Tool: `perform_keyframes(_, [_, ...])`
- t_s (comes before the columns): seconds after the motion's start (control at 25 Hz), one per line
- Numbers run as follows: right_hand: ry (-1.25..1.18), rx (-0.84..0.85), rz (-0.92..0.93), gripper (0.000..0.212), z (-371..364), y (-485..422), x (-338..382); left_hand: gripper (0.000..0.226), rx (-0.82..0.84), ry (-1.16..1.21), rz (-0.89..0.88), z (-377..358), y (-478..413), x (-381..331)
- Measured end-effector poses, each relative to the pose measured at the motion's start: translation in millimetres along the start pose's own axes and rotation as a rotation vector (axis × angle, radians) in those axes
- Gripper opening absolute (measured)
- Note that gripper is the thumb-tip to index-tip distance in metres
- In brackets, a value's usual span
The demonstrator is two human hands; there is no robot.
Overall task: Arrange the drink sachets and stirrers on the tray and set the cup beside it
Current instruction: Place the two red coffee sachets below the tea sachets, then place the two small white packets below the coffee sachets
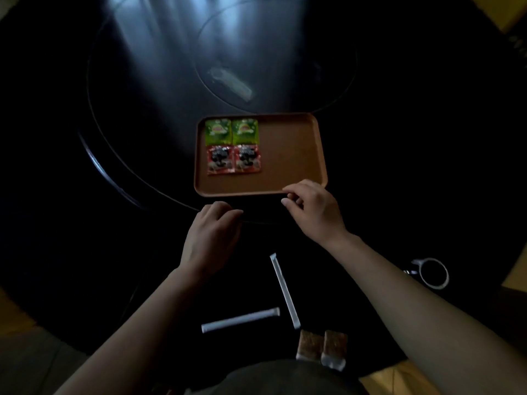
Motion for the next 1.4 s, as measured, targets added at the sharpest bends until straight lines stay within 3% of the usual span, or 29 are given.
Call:
perform_keyframes(0.16, [-0.026, 0.119, -0.113, 0.017, 12, 82, -27, 0.024, 0.115, 0.120, -0.027, -32, 61, -35])
perform_keyframes(0.36, [-0.048, 0.371, -0.254, 0.023, 4, 170, -64, 0.032, 0.398, 0.158, -0.102, -78, 106, -71])
perform_keyframes(0.64, [0.059, 0.476, -0.216, 0.043, -15, 229, -63, 0.044, 0.598, 0.027, -0.246, -112, 113, -98])
perform_keyframes(0.92, [0.174, 0.532, -0.147, 0.057, -21, 247, -65, 0.050, 0.640, -0.186, -0.390, -127, 127, -110])
perform_keyframes(1.24, [0.193, 0.493, -0.117, 0.034, -29, 251, -73, 0.026, 0.581, -0.136, -0.252, -135, 129, -113])
perform_keyframes(1.4, [0.213, 0.468, -0.113, 0.036, -28, 252, -74, 0.015, 0.526, -0.045, -0.202, -134, 130, -115])
Point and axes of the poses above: each hand's wrist, its own y-axis away from the middle knuckle, its own z-axis out of the back of the hand, x = y × z, the point moved 2 cm from there along -y, towards the middle knuckle, and after that the axes turned 9 degrees about y, right-handed, at the moved point
